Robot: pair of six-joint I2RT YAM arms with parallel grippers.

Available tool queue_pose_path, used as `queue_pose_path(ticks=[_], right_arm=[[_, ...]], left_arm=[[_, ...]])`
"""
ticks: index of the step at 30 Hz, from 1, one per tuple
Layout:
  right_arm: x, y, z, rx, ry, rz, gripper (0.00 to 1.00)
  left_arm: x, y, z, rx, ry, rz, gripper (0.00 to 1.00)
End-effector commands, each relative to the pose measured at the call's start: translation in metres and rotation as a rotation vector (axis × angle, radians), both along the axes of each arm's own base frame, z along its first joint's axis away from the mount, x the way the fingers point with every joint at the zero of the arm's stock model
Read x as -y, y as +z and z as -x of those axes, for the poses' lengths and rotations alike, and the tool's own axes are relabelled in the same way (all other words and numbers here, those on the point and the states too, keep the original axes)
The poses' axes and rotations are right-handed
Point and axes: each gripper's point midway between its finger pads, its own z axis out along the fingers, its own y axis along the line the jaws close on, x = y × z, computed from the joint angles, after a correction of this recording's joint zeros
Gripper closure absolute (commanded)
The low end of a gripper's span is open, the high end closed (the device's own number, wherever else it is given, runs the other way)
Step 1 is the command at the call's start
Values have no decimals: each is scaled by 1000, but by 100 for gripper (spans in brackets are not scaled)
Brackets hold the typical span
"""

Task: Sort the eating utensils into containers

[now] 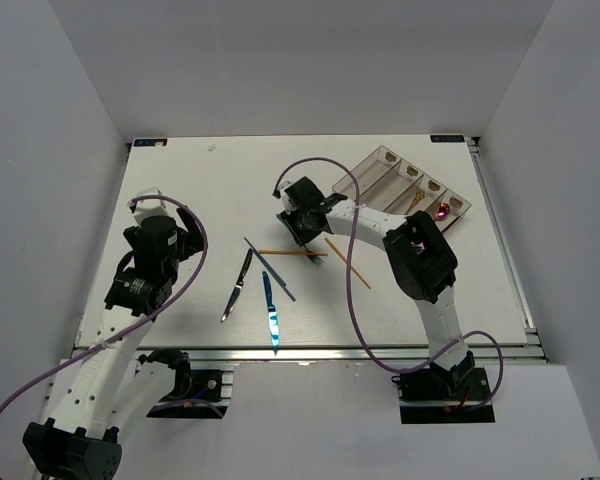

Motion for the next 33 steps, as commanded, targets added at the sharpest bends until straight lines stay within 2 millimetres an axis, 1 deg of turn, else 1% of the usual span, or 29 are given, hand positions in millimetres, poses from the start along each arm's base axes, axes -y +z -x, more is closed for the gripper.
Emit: queue_pose_path(ticks=[1,3,4,6,10,14,16,17,19,20,23,26,27,29,30,31,32,33], right_arm=[[-10,14,-12,54,33,2,66],[-9,4,-10,39,38,19,68],[-7,2,-9,28,37,23,71],[-7,-3,-5,16,43,30,74],[-3,-12,0,14,39,71,78],[-4,-14,-1,15,43,72,88],[-6,-14,-3,23,44,65,98],[-7,-13,-4,24,52,60,100],[-13,-9,-7,44,64,29,100],[-16,-8,-5,45,79,10,100],[-27,4,-12,107,119,-41,100],[-29,17,-18,174,132,-77,100],[-32,29,-20,200,134,-99,100],[-33,38,-21,236,136,-131,100],[-34,50,-22,266,134,-152,100],[-31,47,-17,269,138,-154,100],[-37,58,-21,315,144,-199,100],[-37,74,-21,350,147,-237,100]], left_arm=[[0,0,0,2,-2,-3,2],[-1,1,0,5,-1,-3,2],[-1,0,0,4,-2,-2,2],[-1,1,0,7,-1,0,2],[-1,1,1,8,-2,-1,2],[-1,1,1,8,-2,-1,2],[-1,2,1,10,-1,-1,2],[-1,1,1,8,-1,-2,2],[-1,2,1,10,1,-2,2],[-1,2,1,10,-1,-1,2],[-1,2,1,12,0,0,2],[-1,1,1,9,0,0,2],[-1,1,1,8,-1,-2,2],[-1,1,1,7,1,-3,2],[-1,2,1,10,1,-2,2],[-1,1,1,9,1,-1,2],[-1,2,1,10,1,-1,2],[-1,1,1,9,1,-1,2]])
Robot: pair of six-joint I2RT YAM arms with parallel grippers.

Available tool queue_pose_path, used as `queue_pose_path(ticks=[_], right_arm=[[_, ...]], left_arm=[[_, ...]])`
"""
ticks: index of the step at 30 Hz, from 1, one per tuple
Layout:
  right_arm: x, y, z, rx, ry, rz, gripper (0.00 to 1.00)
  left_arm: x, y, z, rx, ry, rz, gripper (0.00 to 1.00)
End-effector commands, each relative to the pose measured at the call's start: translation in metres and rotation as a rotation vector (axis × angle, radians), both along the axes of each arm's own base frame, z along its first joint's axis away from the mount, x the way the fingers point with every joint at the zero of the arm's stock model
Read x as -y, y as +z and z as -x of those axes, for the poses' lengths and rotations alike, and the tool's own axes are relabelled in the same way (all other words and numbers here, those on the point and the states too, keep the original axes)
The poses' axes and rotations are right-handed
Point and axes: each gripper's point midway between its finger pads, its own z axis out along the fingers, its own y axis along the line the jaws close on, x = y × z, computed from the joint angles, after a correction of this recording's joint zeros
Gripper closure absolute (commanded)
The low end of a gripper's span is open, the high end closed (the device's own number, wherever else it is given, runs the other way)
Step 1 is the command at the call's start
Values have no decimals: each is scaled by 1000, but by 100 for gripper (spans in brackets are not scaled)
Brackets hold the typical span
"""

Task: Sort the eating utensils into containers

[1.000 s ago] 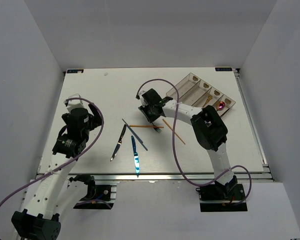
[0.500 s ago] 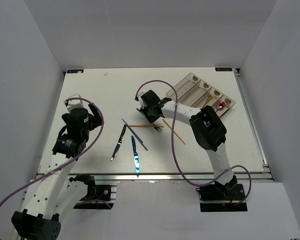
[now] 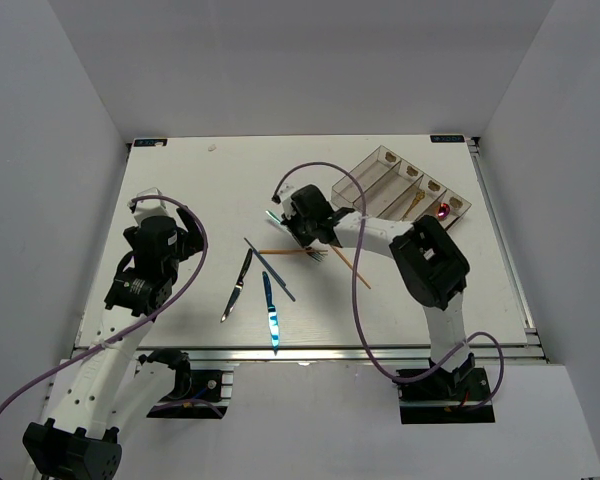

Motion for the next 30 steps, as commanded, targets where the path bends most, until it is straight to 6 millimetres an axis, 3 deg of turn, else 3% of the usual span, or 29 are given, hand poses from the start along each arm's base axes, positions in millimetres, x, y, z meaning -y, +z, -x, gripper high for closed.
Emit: queue_pose_path(ticks=[1,3,5,6,8,10,14,19,22,23,27,28,30], right_arm=[[-18,63,-7,178,46,-178,100],[-27,89,-6,248,81,-275,100],[-24,90,-2,264,83,-298,100],[-27,101,-4,295,81,-332,100],[-25,102,-3,311,79,-347,100],[-28,115,-6,357,77,-388,100],[-26,123,-21,414,21,-388,100],[-15,152,-39,464,-109,-410,100],[17,166,-53,480,-302,-409,100],[39,176,-59,500,-419,-405,100],[119,179,-73,426,-820,-465,100],[149,179,-82,410,-908,-498,100],[182,174,-78,346,-1051,-612,100]], left_arm=[[-2,2,1,10,3,-2,2],[-2,2,1,10,3,-2,2],[-2,1,1,9,3,-2,2],[-2,1,1,9,3,-2,2],[-1,1,1,9,0,-1,2],[-1,1,1,9,3,-2,2],[-1,1,1,9,1,-1,2],[-2,2,1,9,4,-3,2],[-2,1,1,9,3,-2,2],[-1,2,1,10,0,0,2],[0,2,1,11,-4,2,2],[0,2,1,13,-4,3,2],[0,3,1,17,-4,3,2]])
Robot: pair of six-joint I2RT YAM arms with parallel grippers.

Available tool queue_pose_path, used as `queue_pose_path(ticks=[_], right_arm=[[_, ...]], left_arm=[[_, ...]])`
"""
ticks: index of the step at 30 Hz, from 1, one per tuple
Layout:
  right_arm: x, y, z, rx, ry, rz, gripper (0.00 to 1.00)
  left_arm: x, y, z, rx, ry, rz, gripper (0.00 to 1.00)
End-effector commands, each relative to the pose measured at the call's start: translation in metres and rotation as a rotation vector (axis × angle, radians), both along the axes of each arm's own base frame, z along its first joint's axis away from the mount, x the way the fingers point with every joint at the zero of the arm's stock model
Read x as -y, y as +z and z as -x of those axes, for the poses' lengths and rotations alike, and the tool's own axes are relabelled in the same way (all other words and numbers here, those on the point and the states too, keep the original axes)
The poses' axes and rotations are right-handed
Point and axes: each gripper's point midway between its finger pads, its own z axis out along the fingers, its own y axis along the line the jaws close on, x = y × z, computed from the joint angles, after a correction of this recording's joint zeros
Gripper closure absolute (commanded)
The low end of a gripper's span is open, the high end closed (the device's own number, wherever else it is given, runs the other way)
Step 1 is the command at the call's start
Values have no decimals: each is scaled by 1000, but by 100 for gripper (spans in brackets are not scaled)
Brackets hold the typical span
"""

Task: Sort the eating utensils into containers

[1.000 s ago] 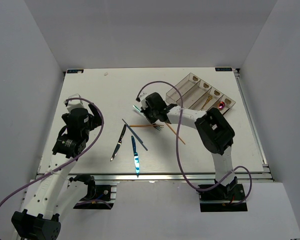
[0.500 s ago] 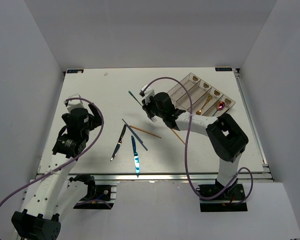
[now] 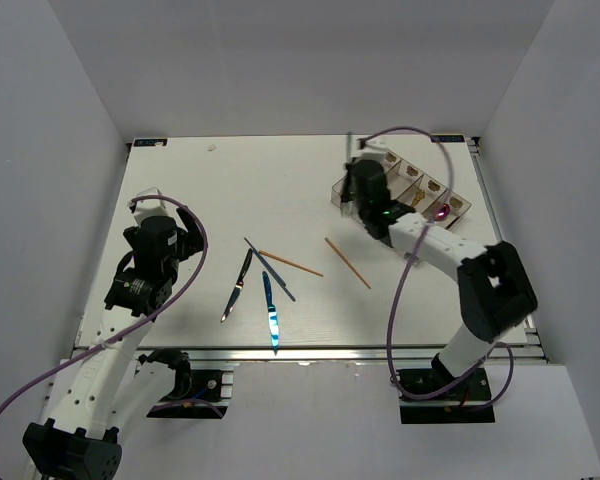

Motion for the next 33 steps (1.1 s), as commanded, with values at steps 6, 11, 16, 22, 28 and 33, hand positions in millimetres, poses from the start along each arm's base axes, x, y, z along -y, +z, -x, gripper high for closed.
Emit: queue_pose_path(ticks=[6,11,16,22,28,33], right_arm=[[171,4,-15,-40,-642,-416,100],[199,-28,-22,-133,-731,-439,100],[212,-61,-20,-204,-761,-482,100],[212,-80,-25,-254,-737,-465,95],[210,-76,-24,-248,-705,-454,51],[198,-44,-25,-193,-578,-420,46]], left_arm=[[-1,3,1,15,-1,1,2],[-1,3,1,13,-2,2,2],[0,2,0,13,-4,2,2],[1,-1,0,2,-9,1,2],[1,-1,-1,-1,-9,0,2],[1,-1,-1,0,-10,1,2]])
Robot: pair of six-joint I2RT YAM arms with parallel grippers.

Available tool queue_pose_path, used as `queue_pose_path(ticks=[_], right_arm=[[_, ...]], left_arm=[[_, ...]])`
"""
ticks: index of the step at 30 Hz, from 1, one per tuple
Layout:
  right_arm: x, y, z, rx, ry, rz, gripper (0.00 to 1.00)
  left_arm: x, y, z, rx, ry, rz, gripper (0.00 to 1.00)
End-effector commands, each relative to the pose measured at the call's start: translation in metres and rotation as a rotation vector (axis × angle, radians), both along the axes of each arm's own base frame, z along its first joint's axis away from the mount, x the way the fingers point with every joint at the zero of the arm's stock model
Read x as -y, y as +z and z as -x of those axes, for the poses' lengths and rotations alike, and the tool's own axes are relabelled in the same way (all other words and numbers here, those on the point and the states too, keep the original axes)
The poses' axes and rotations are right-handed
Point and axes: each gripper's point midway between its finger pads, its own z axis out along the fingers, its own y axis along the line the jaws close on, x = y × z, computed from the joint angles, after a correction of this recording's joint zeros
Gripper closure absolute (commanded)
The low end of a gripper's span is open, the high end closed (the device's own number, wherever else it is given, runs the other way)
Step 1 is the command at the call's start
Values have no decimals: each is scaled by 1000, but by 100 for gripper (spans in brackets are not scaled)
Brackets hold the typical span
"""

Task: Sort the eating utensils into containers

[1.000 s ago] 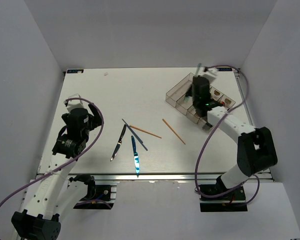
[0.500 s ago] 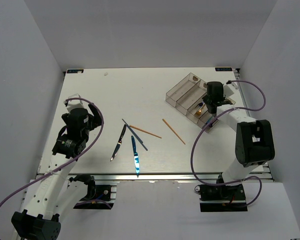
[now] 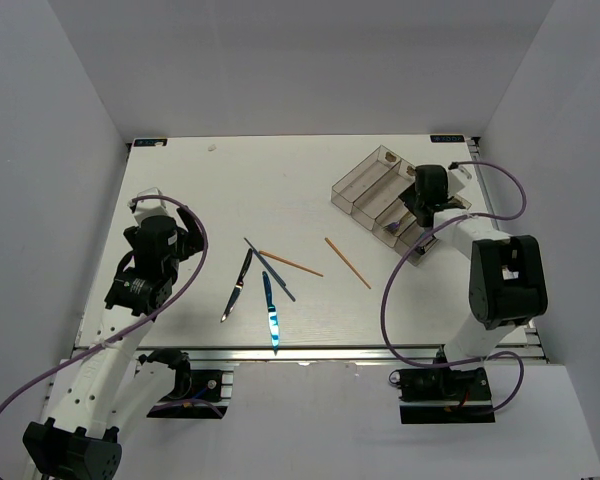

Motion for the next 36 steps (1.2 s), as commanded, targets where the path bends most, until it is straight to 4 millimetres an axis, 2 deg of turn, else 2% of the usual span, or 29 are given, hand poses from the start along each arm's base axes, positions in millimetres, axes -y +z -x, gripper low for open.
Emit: queue_pose_path(ticks=[1,3,4,5,6,7,8,9,10,11,14,18,20,22,23,24,26,28,32,34,36], right_arm=[[-24,65,-13,197,168,3,46],[-43,81,-13,219,279,92,43],[-50,82,-8,190,321,142,42],[-69,85,-3,183,387,185,40],[-80,95,-3,187,431,221,31],[-88,85,6,124,517,298,26],[-108,81,16,95,598,336,20],[-118,84,20,80,643,373,19],[-125,73,27,29,700,424,19],[-139,59,45,-38,785,446,18],[-170,33,73,-106,995,491,21],[-177,-2,99,-246,1105,491,28],[-191,-13,108,-247,1199,462,35],[-197,-25,108,-275,1233,462,37],[-204,-23,104,-264,1246,468,40],[-206,-32,103,-282,1261,473,41],[-214,-33,96,-271,1270,471,42],[-216,-47,92,-300,1275,470,43],[-220,-65,87,-354,1311,483,53],[-223,-71,88,-367,1323,469,54],[-222,-75,90,-378,1322,466,63]], left_arm=[[1,-1,-1,2,-7,2,2],[1,-1,-1,0,-7,0,2],[0,-1,-1,0,-6,-1,2],[0,-1,0,-1,-3,-3,2],[0,0,-1,1,-3,-1,2],[-1,0,-1,3,1,-4,2],[-1,-1,0,1,2,-5,2],[-2,-1,0,0,3,-6,2],[-2,-1,0,-1,4,-5,2],[-1,-1,-1,-3,4,-6,2],[-1,-2,-1,-6,1,-5,2],[-1,-3,-1,-9,2,-7,2],[-1,-3,-1,-7,4,-7,2],[-1,-3,-1,-9,3,-9,2],[-1,-3,-1,-10,3,-7,2],[-1,-3,-1,-9,2,-8,2],[-1,-2,-1,-7,4,-7,2],[-2,-2,0,-5,6,-6,2],[-1,-3,0,-7,3,-6,2],[-1,-2,-1,-6,1,-5,2],[-1,-1,-1,-2,1,-4,2]])
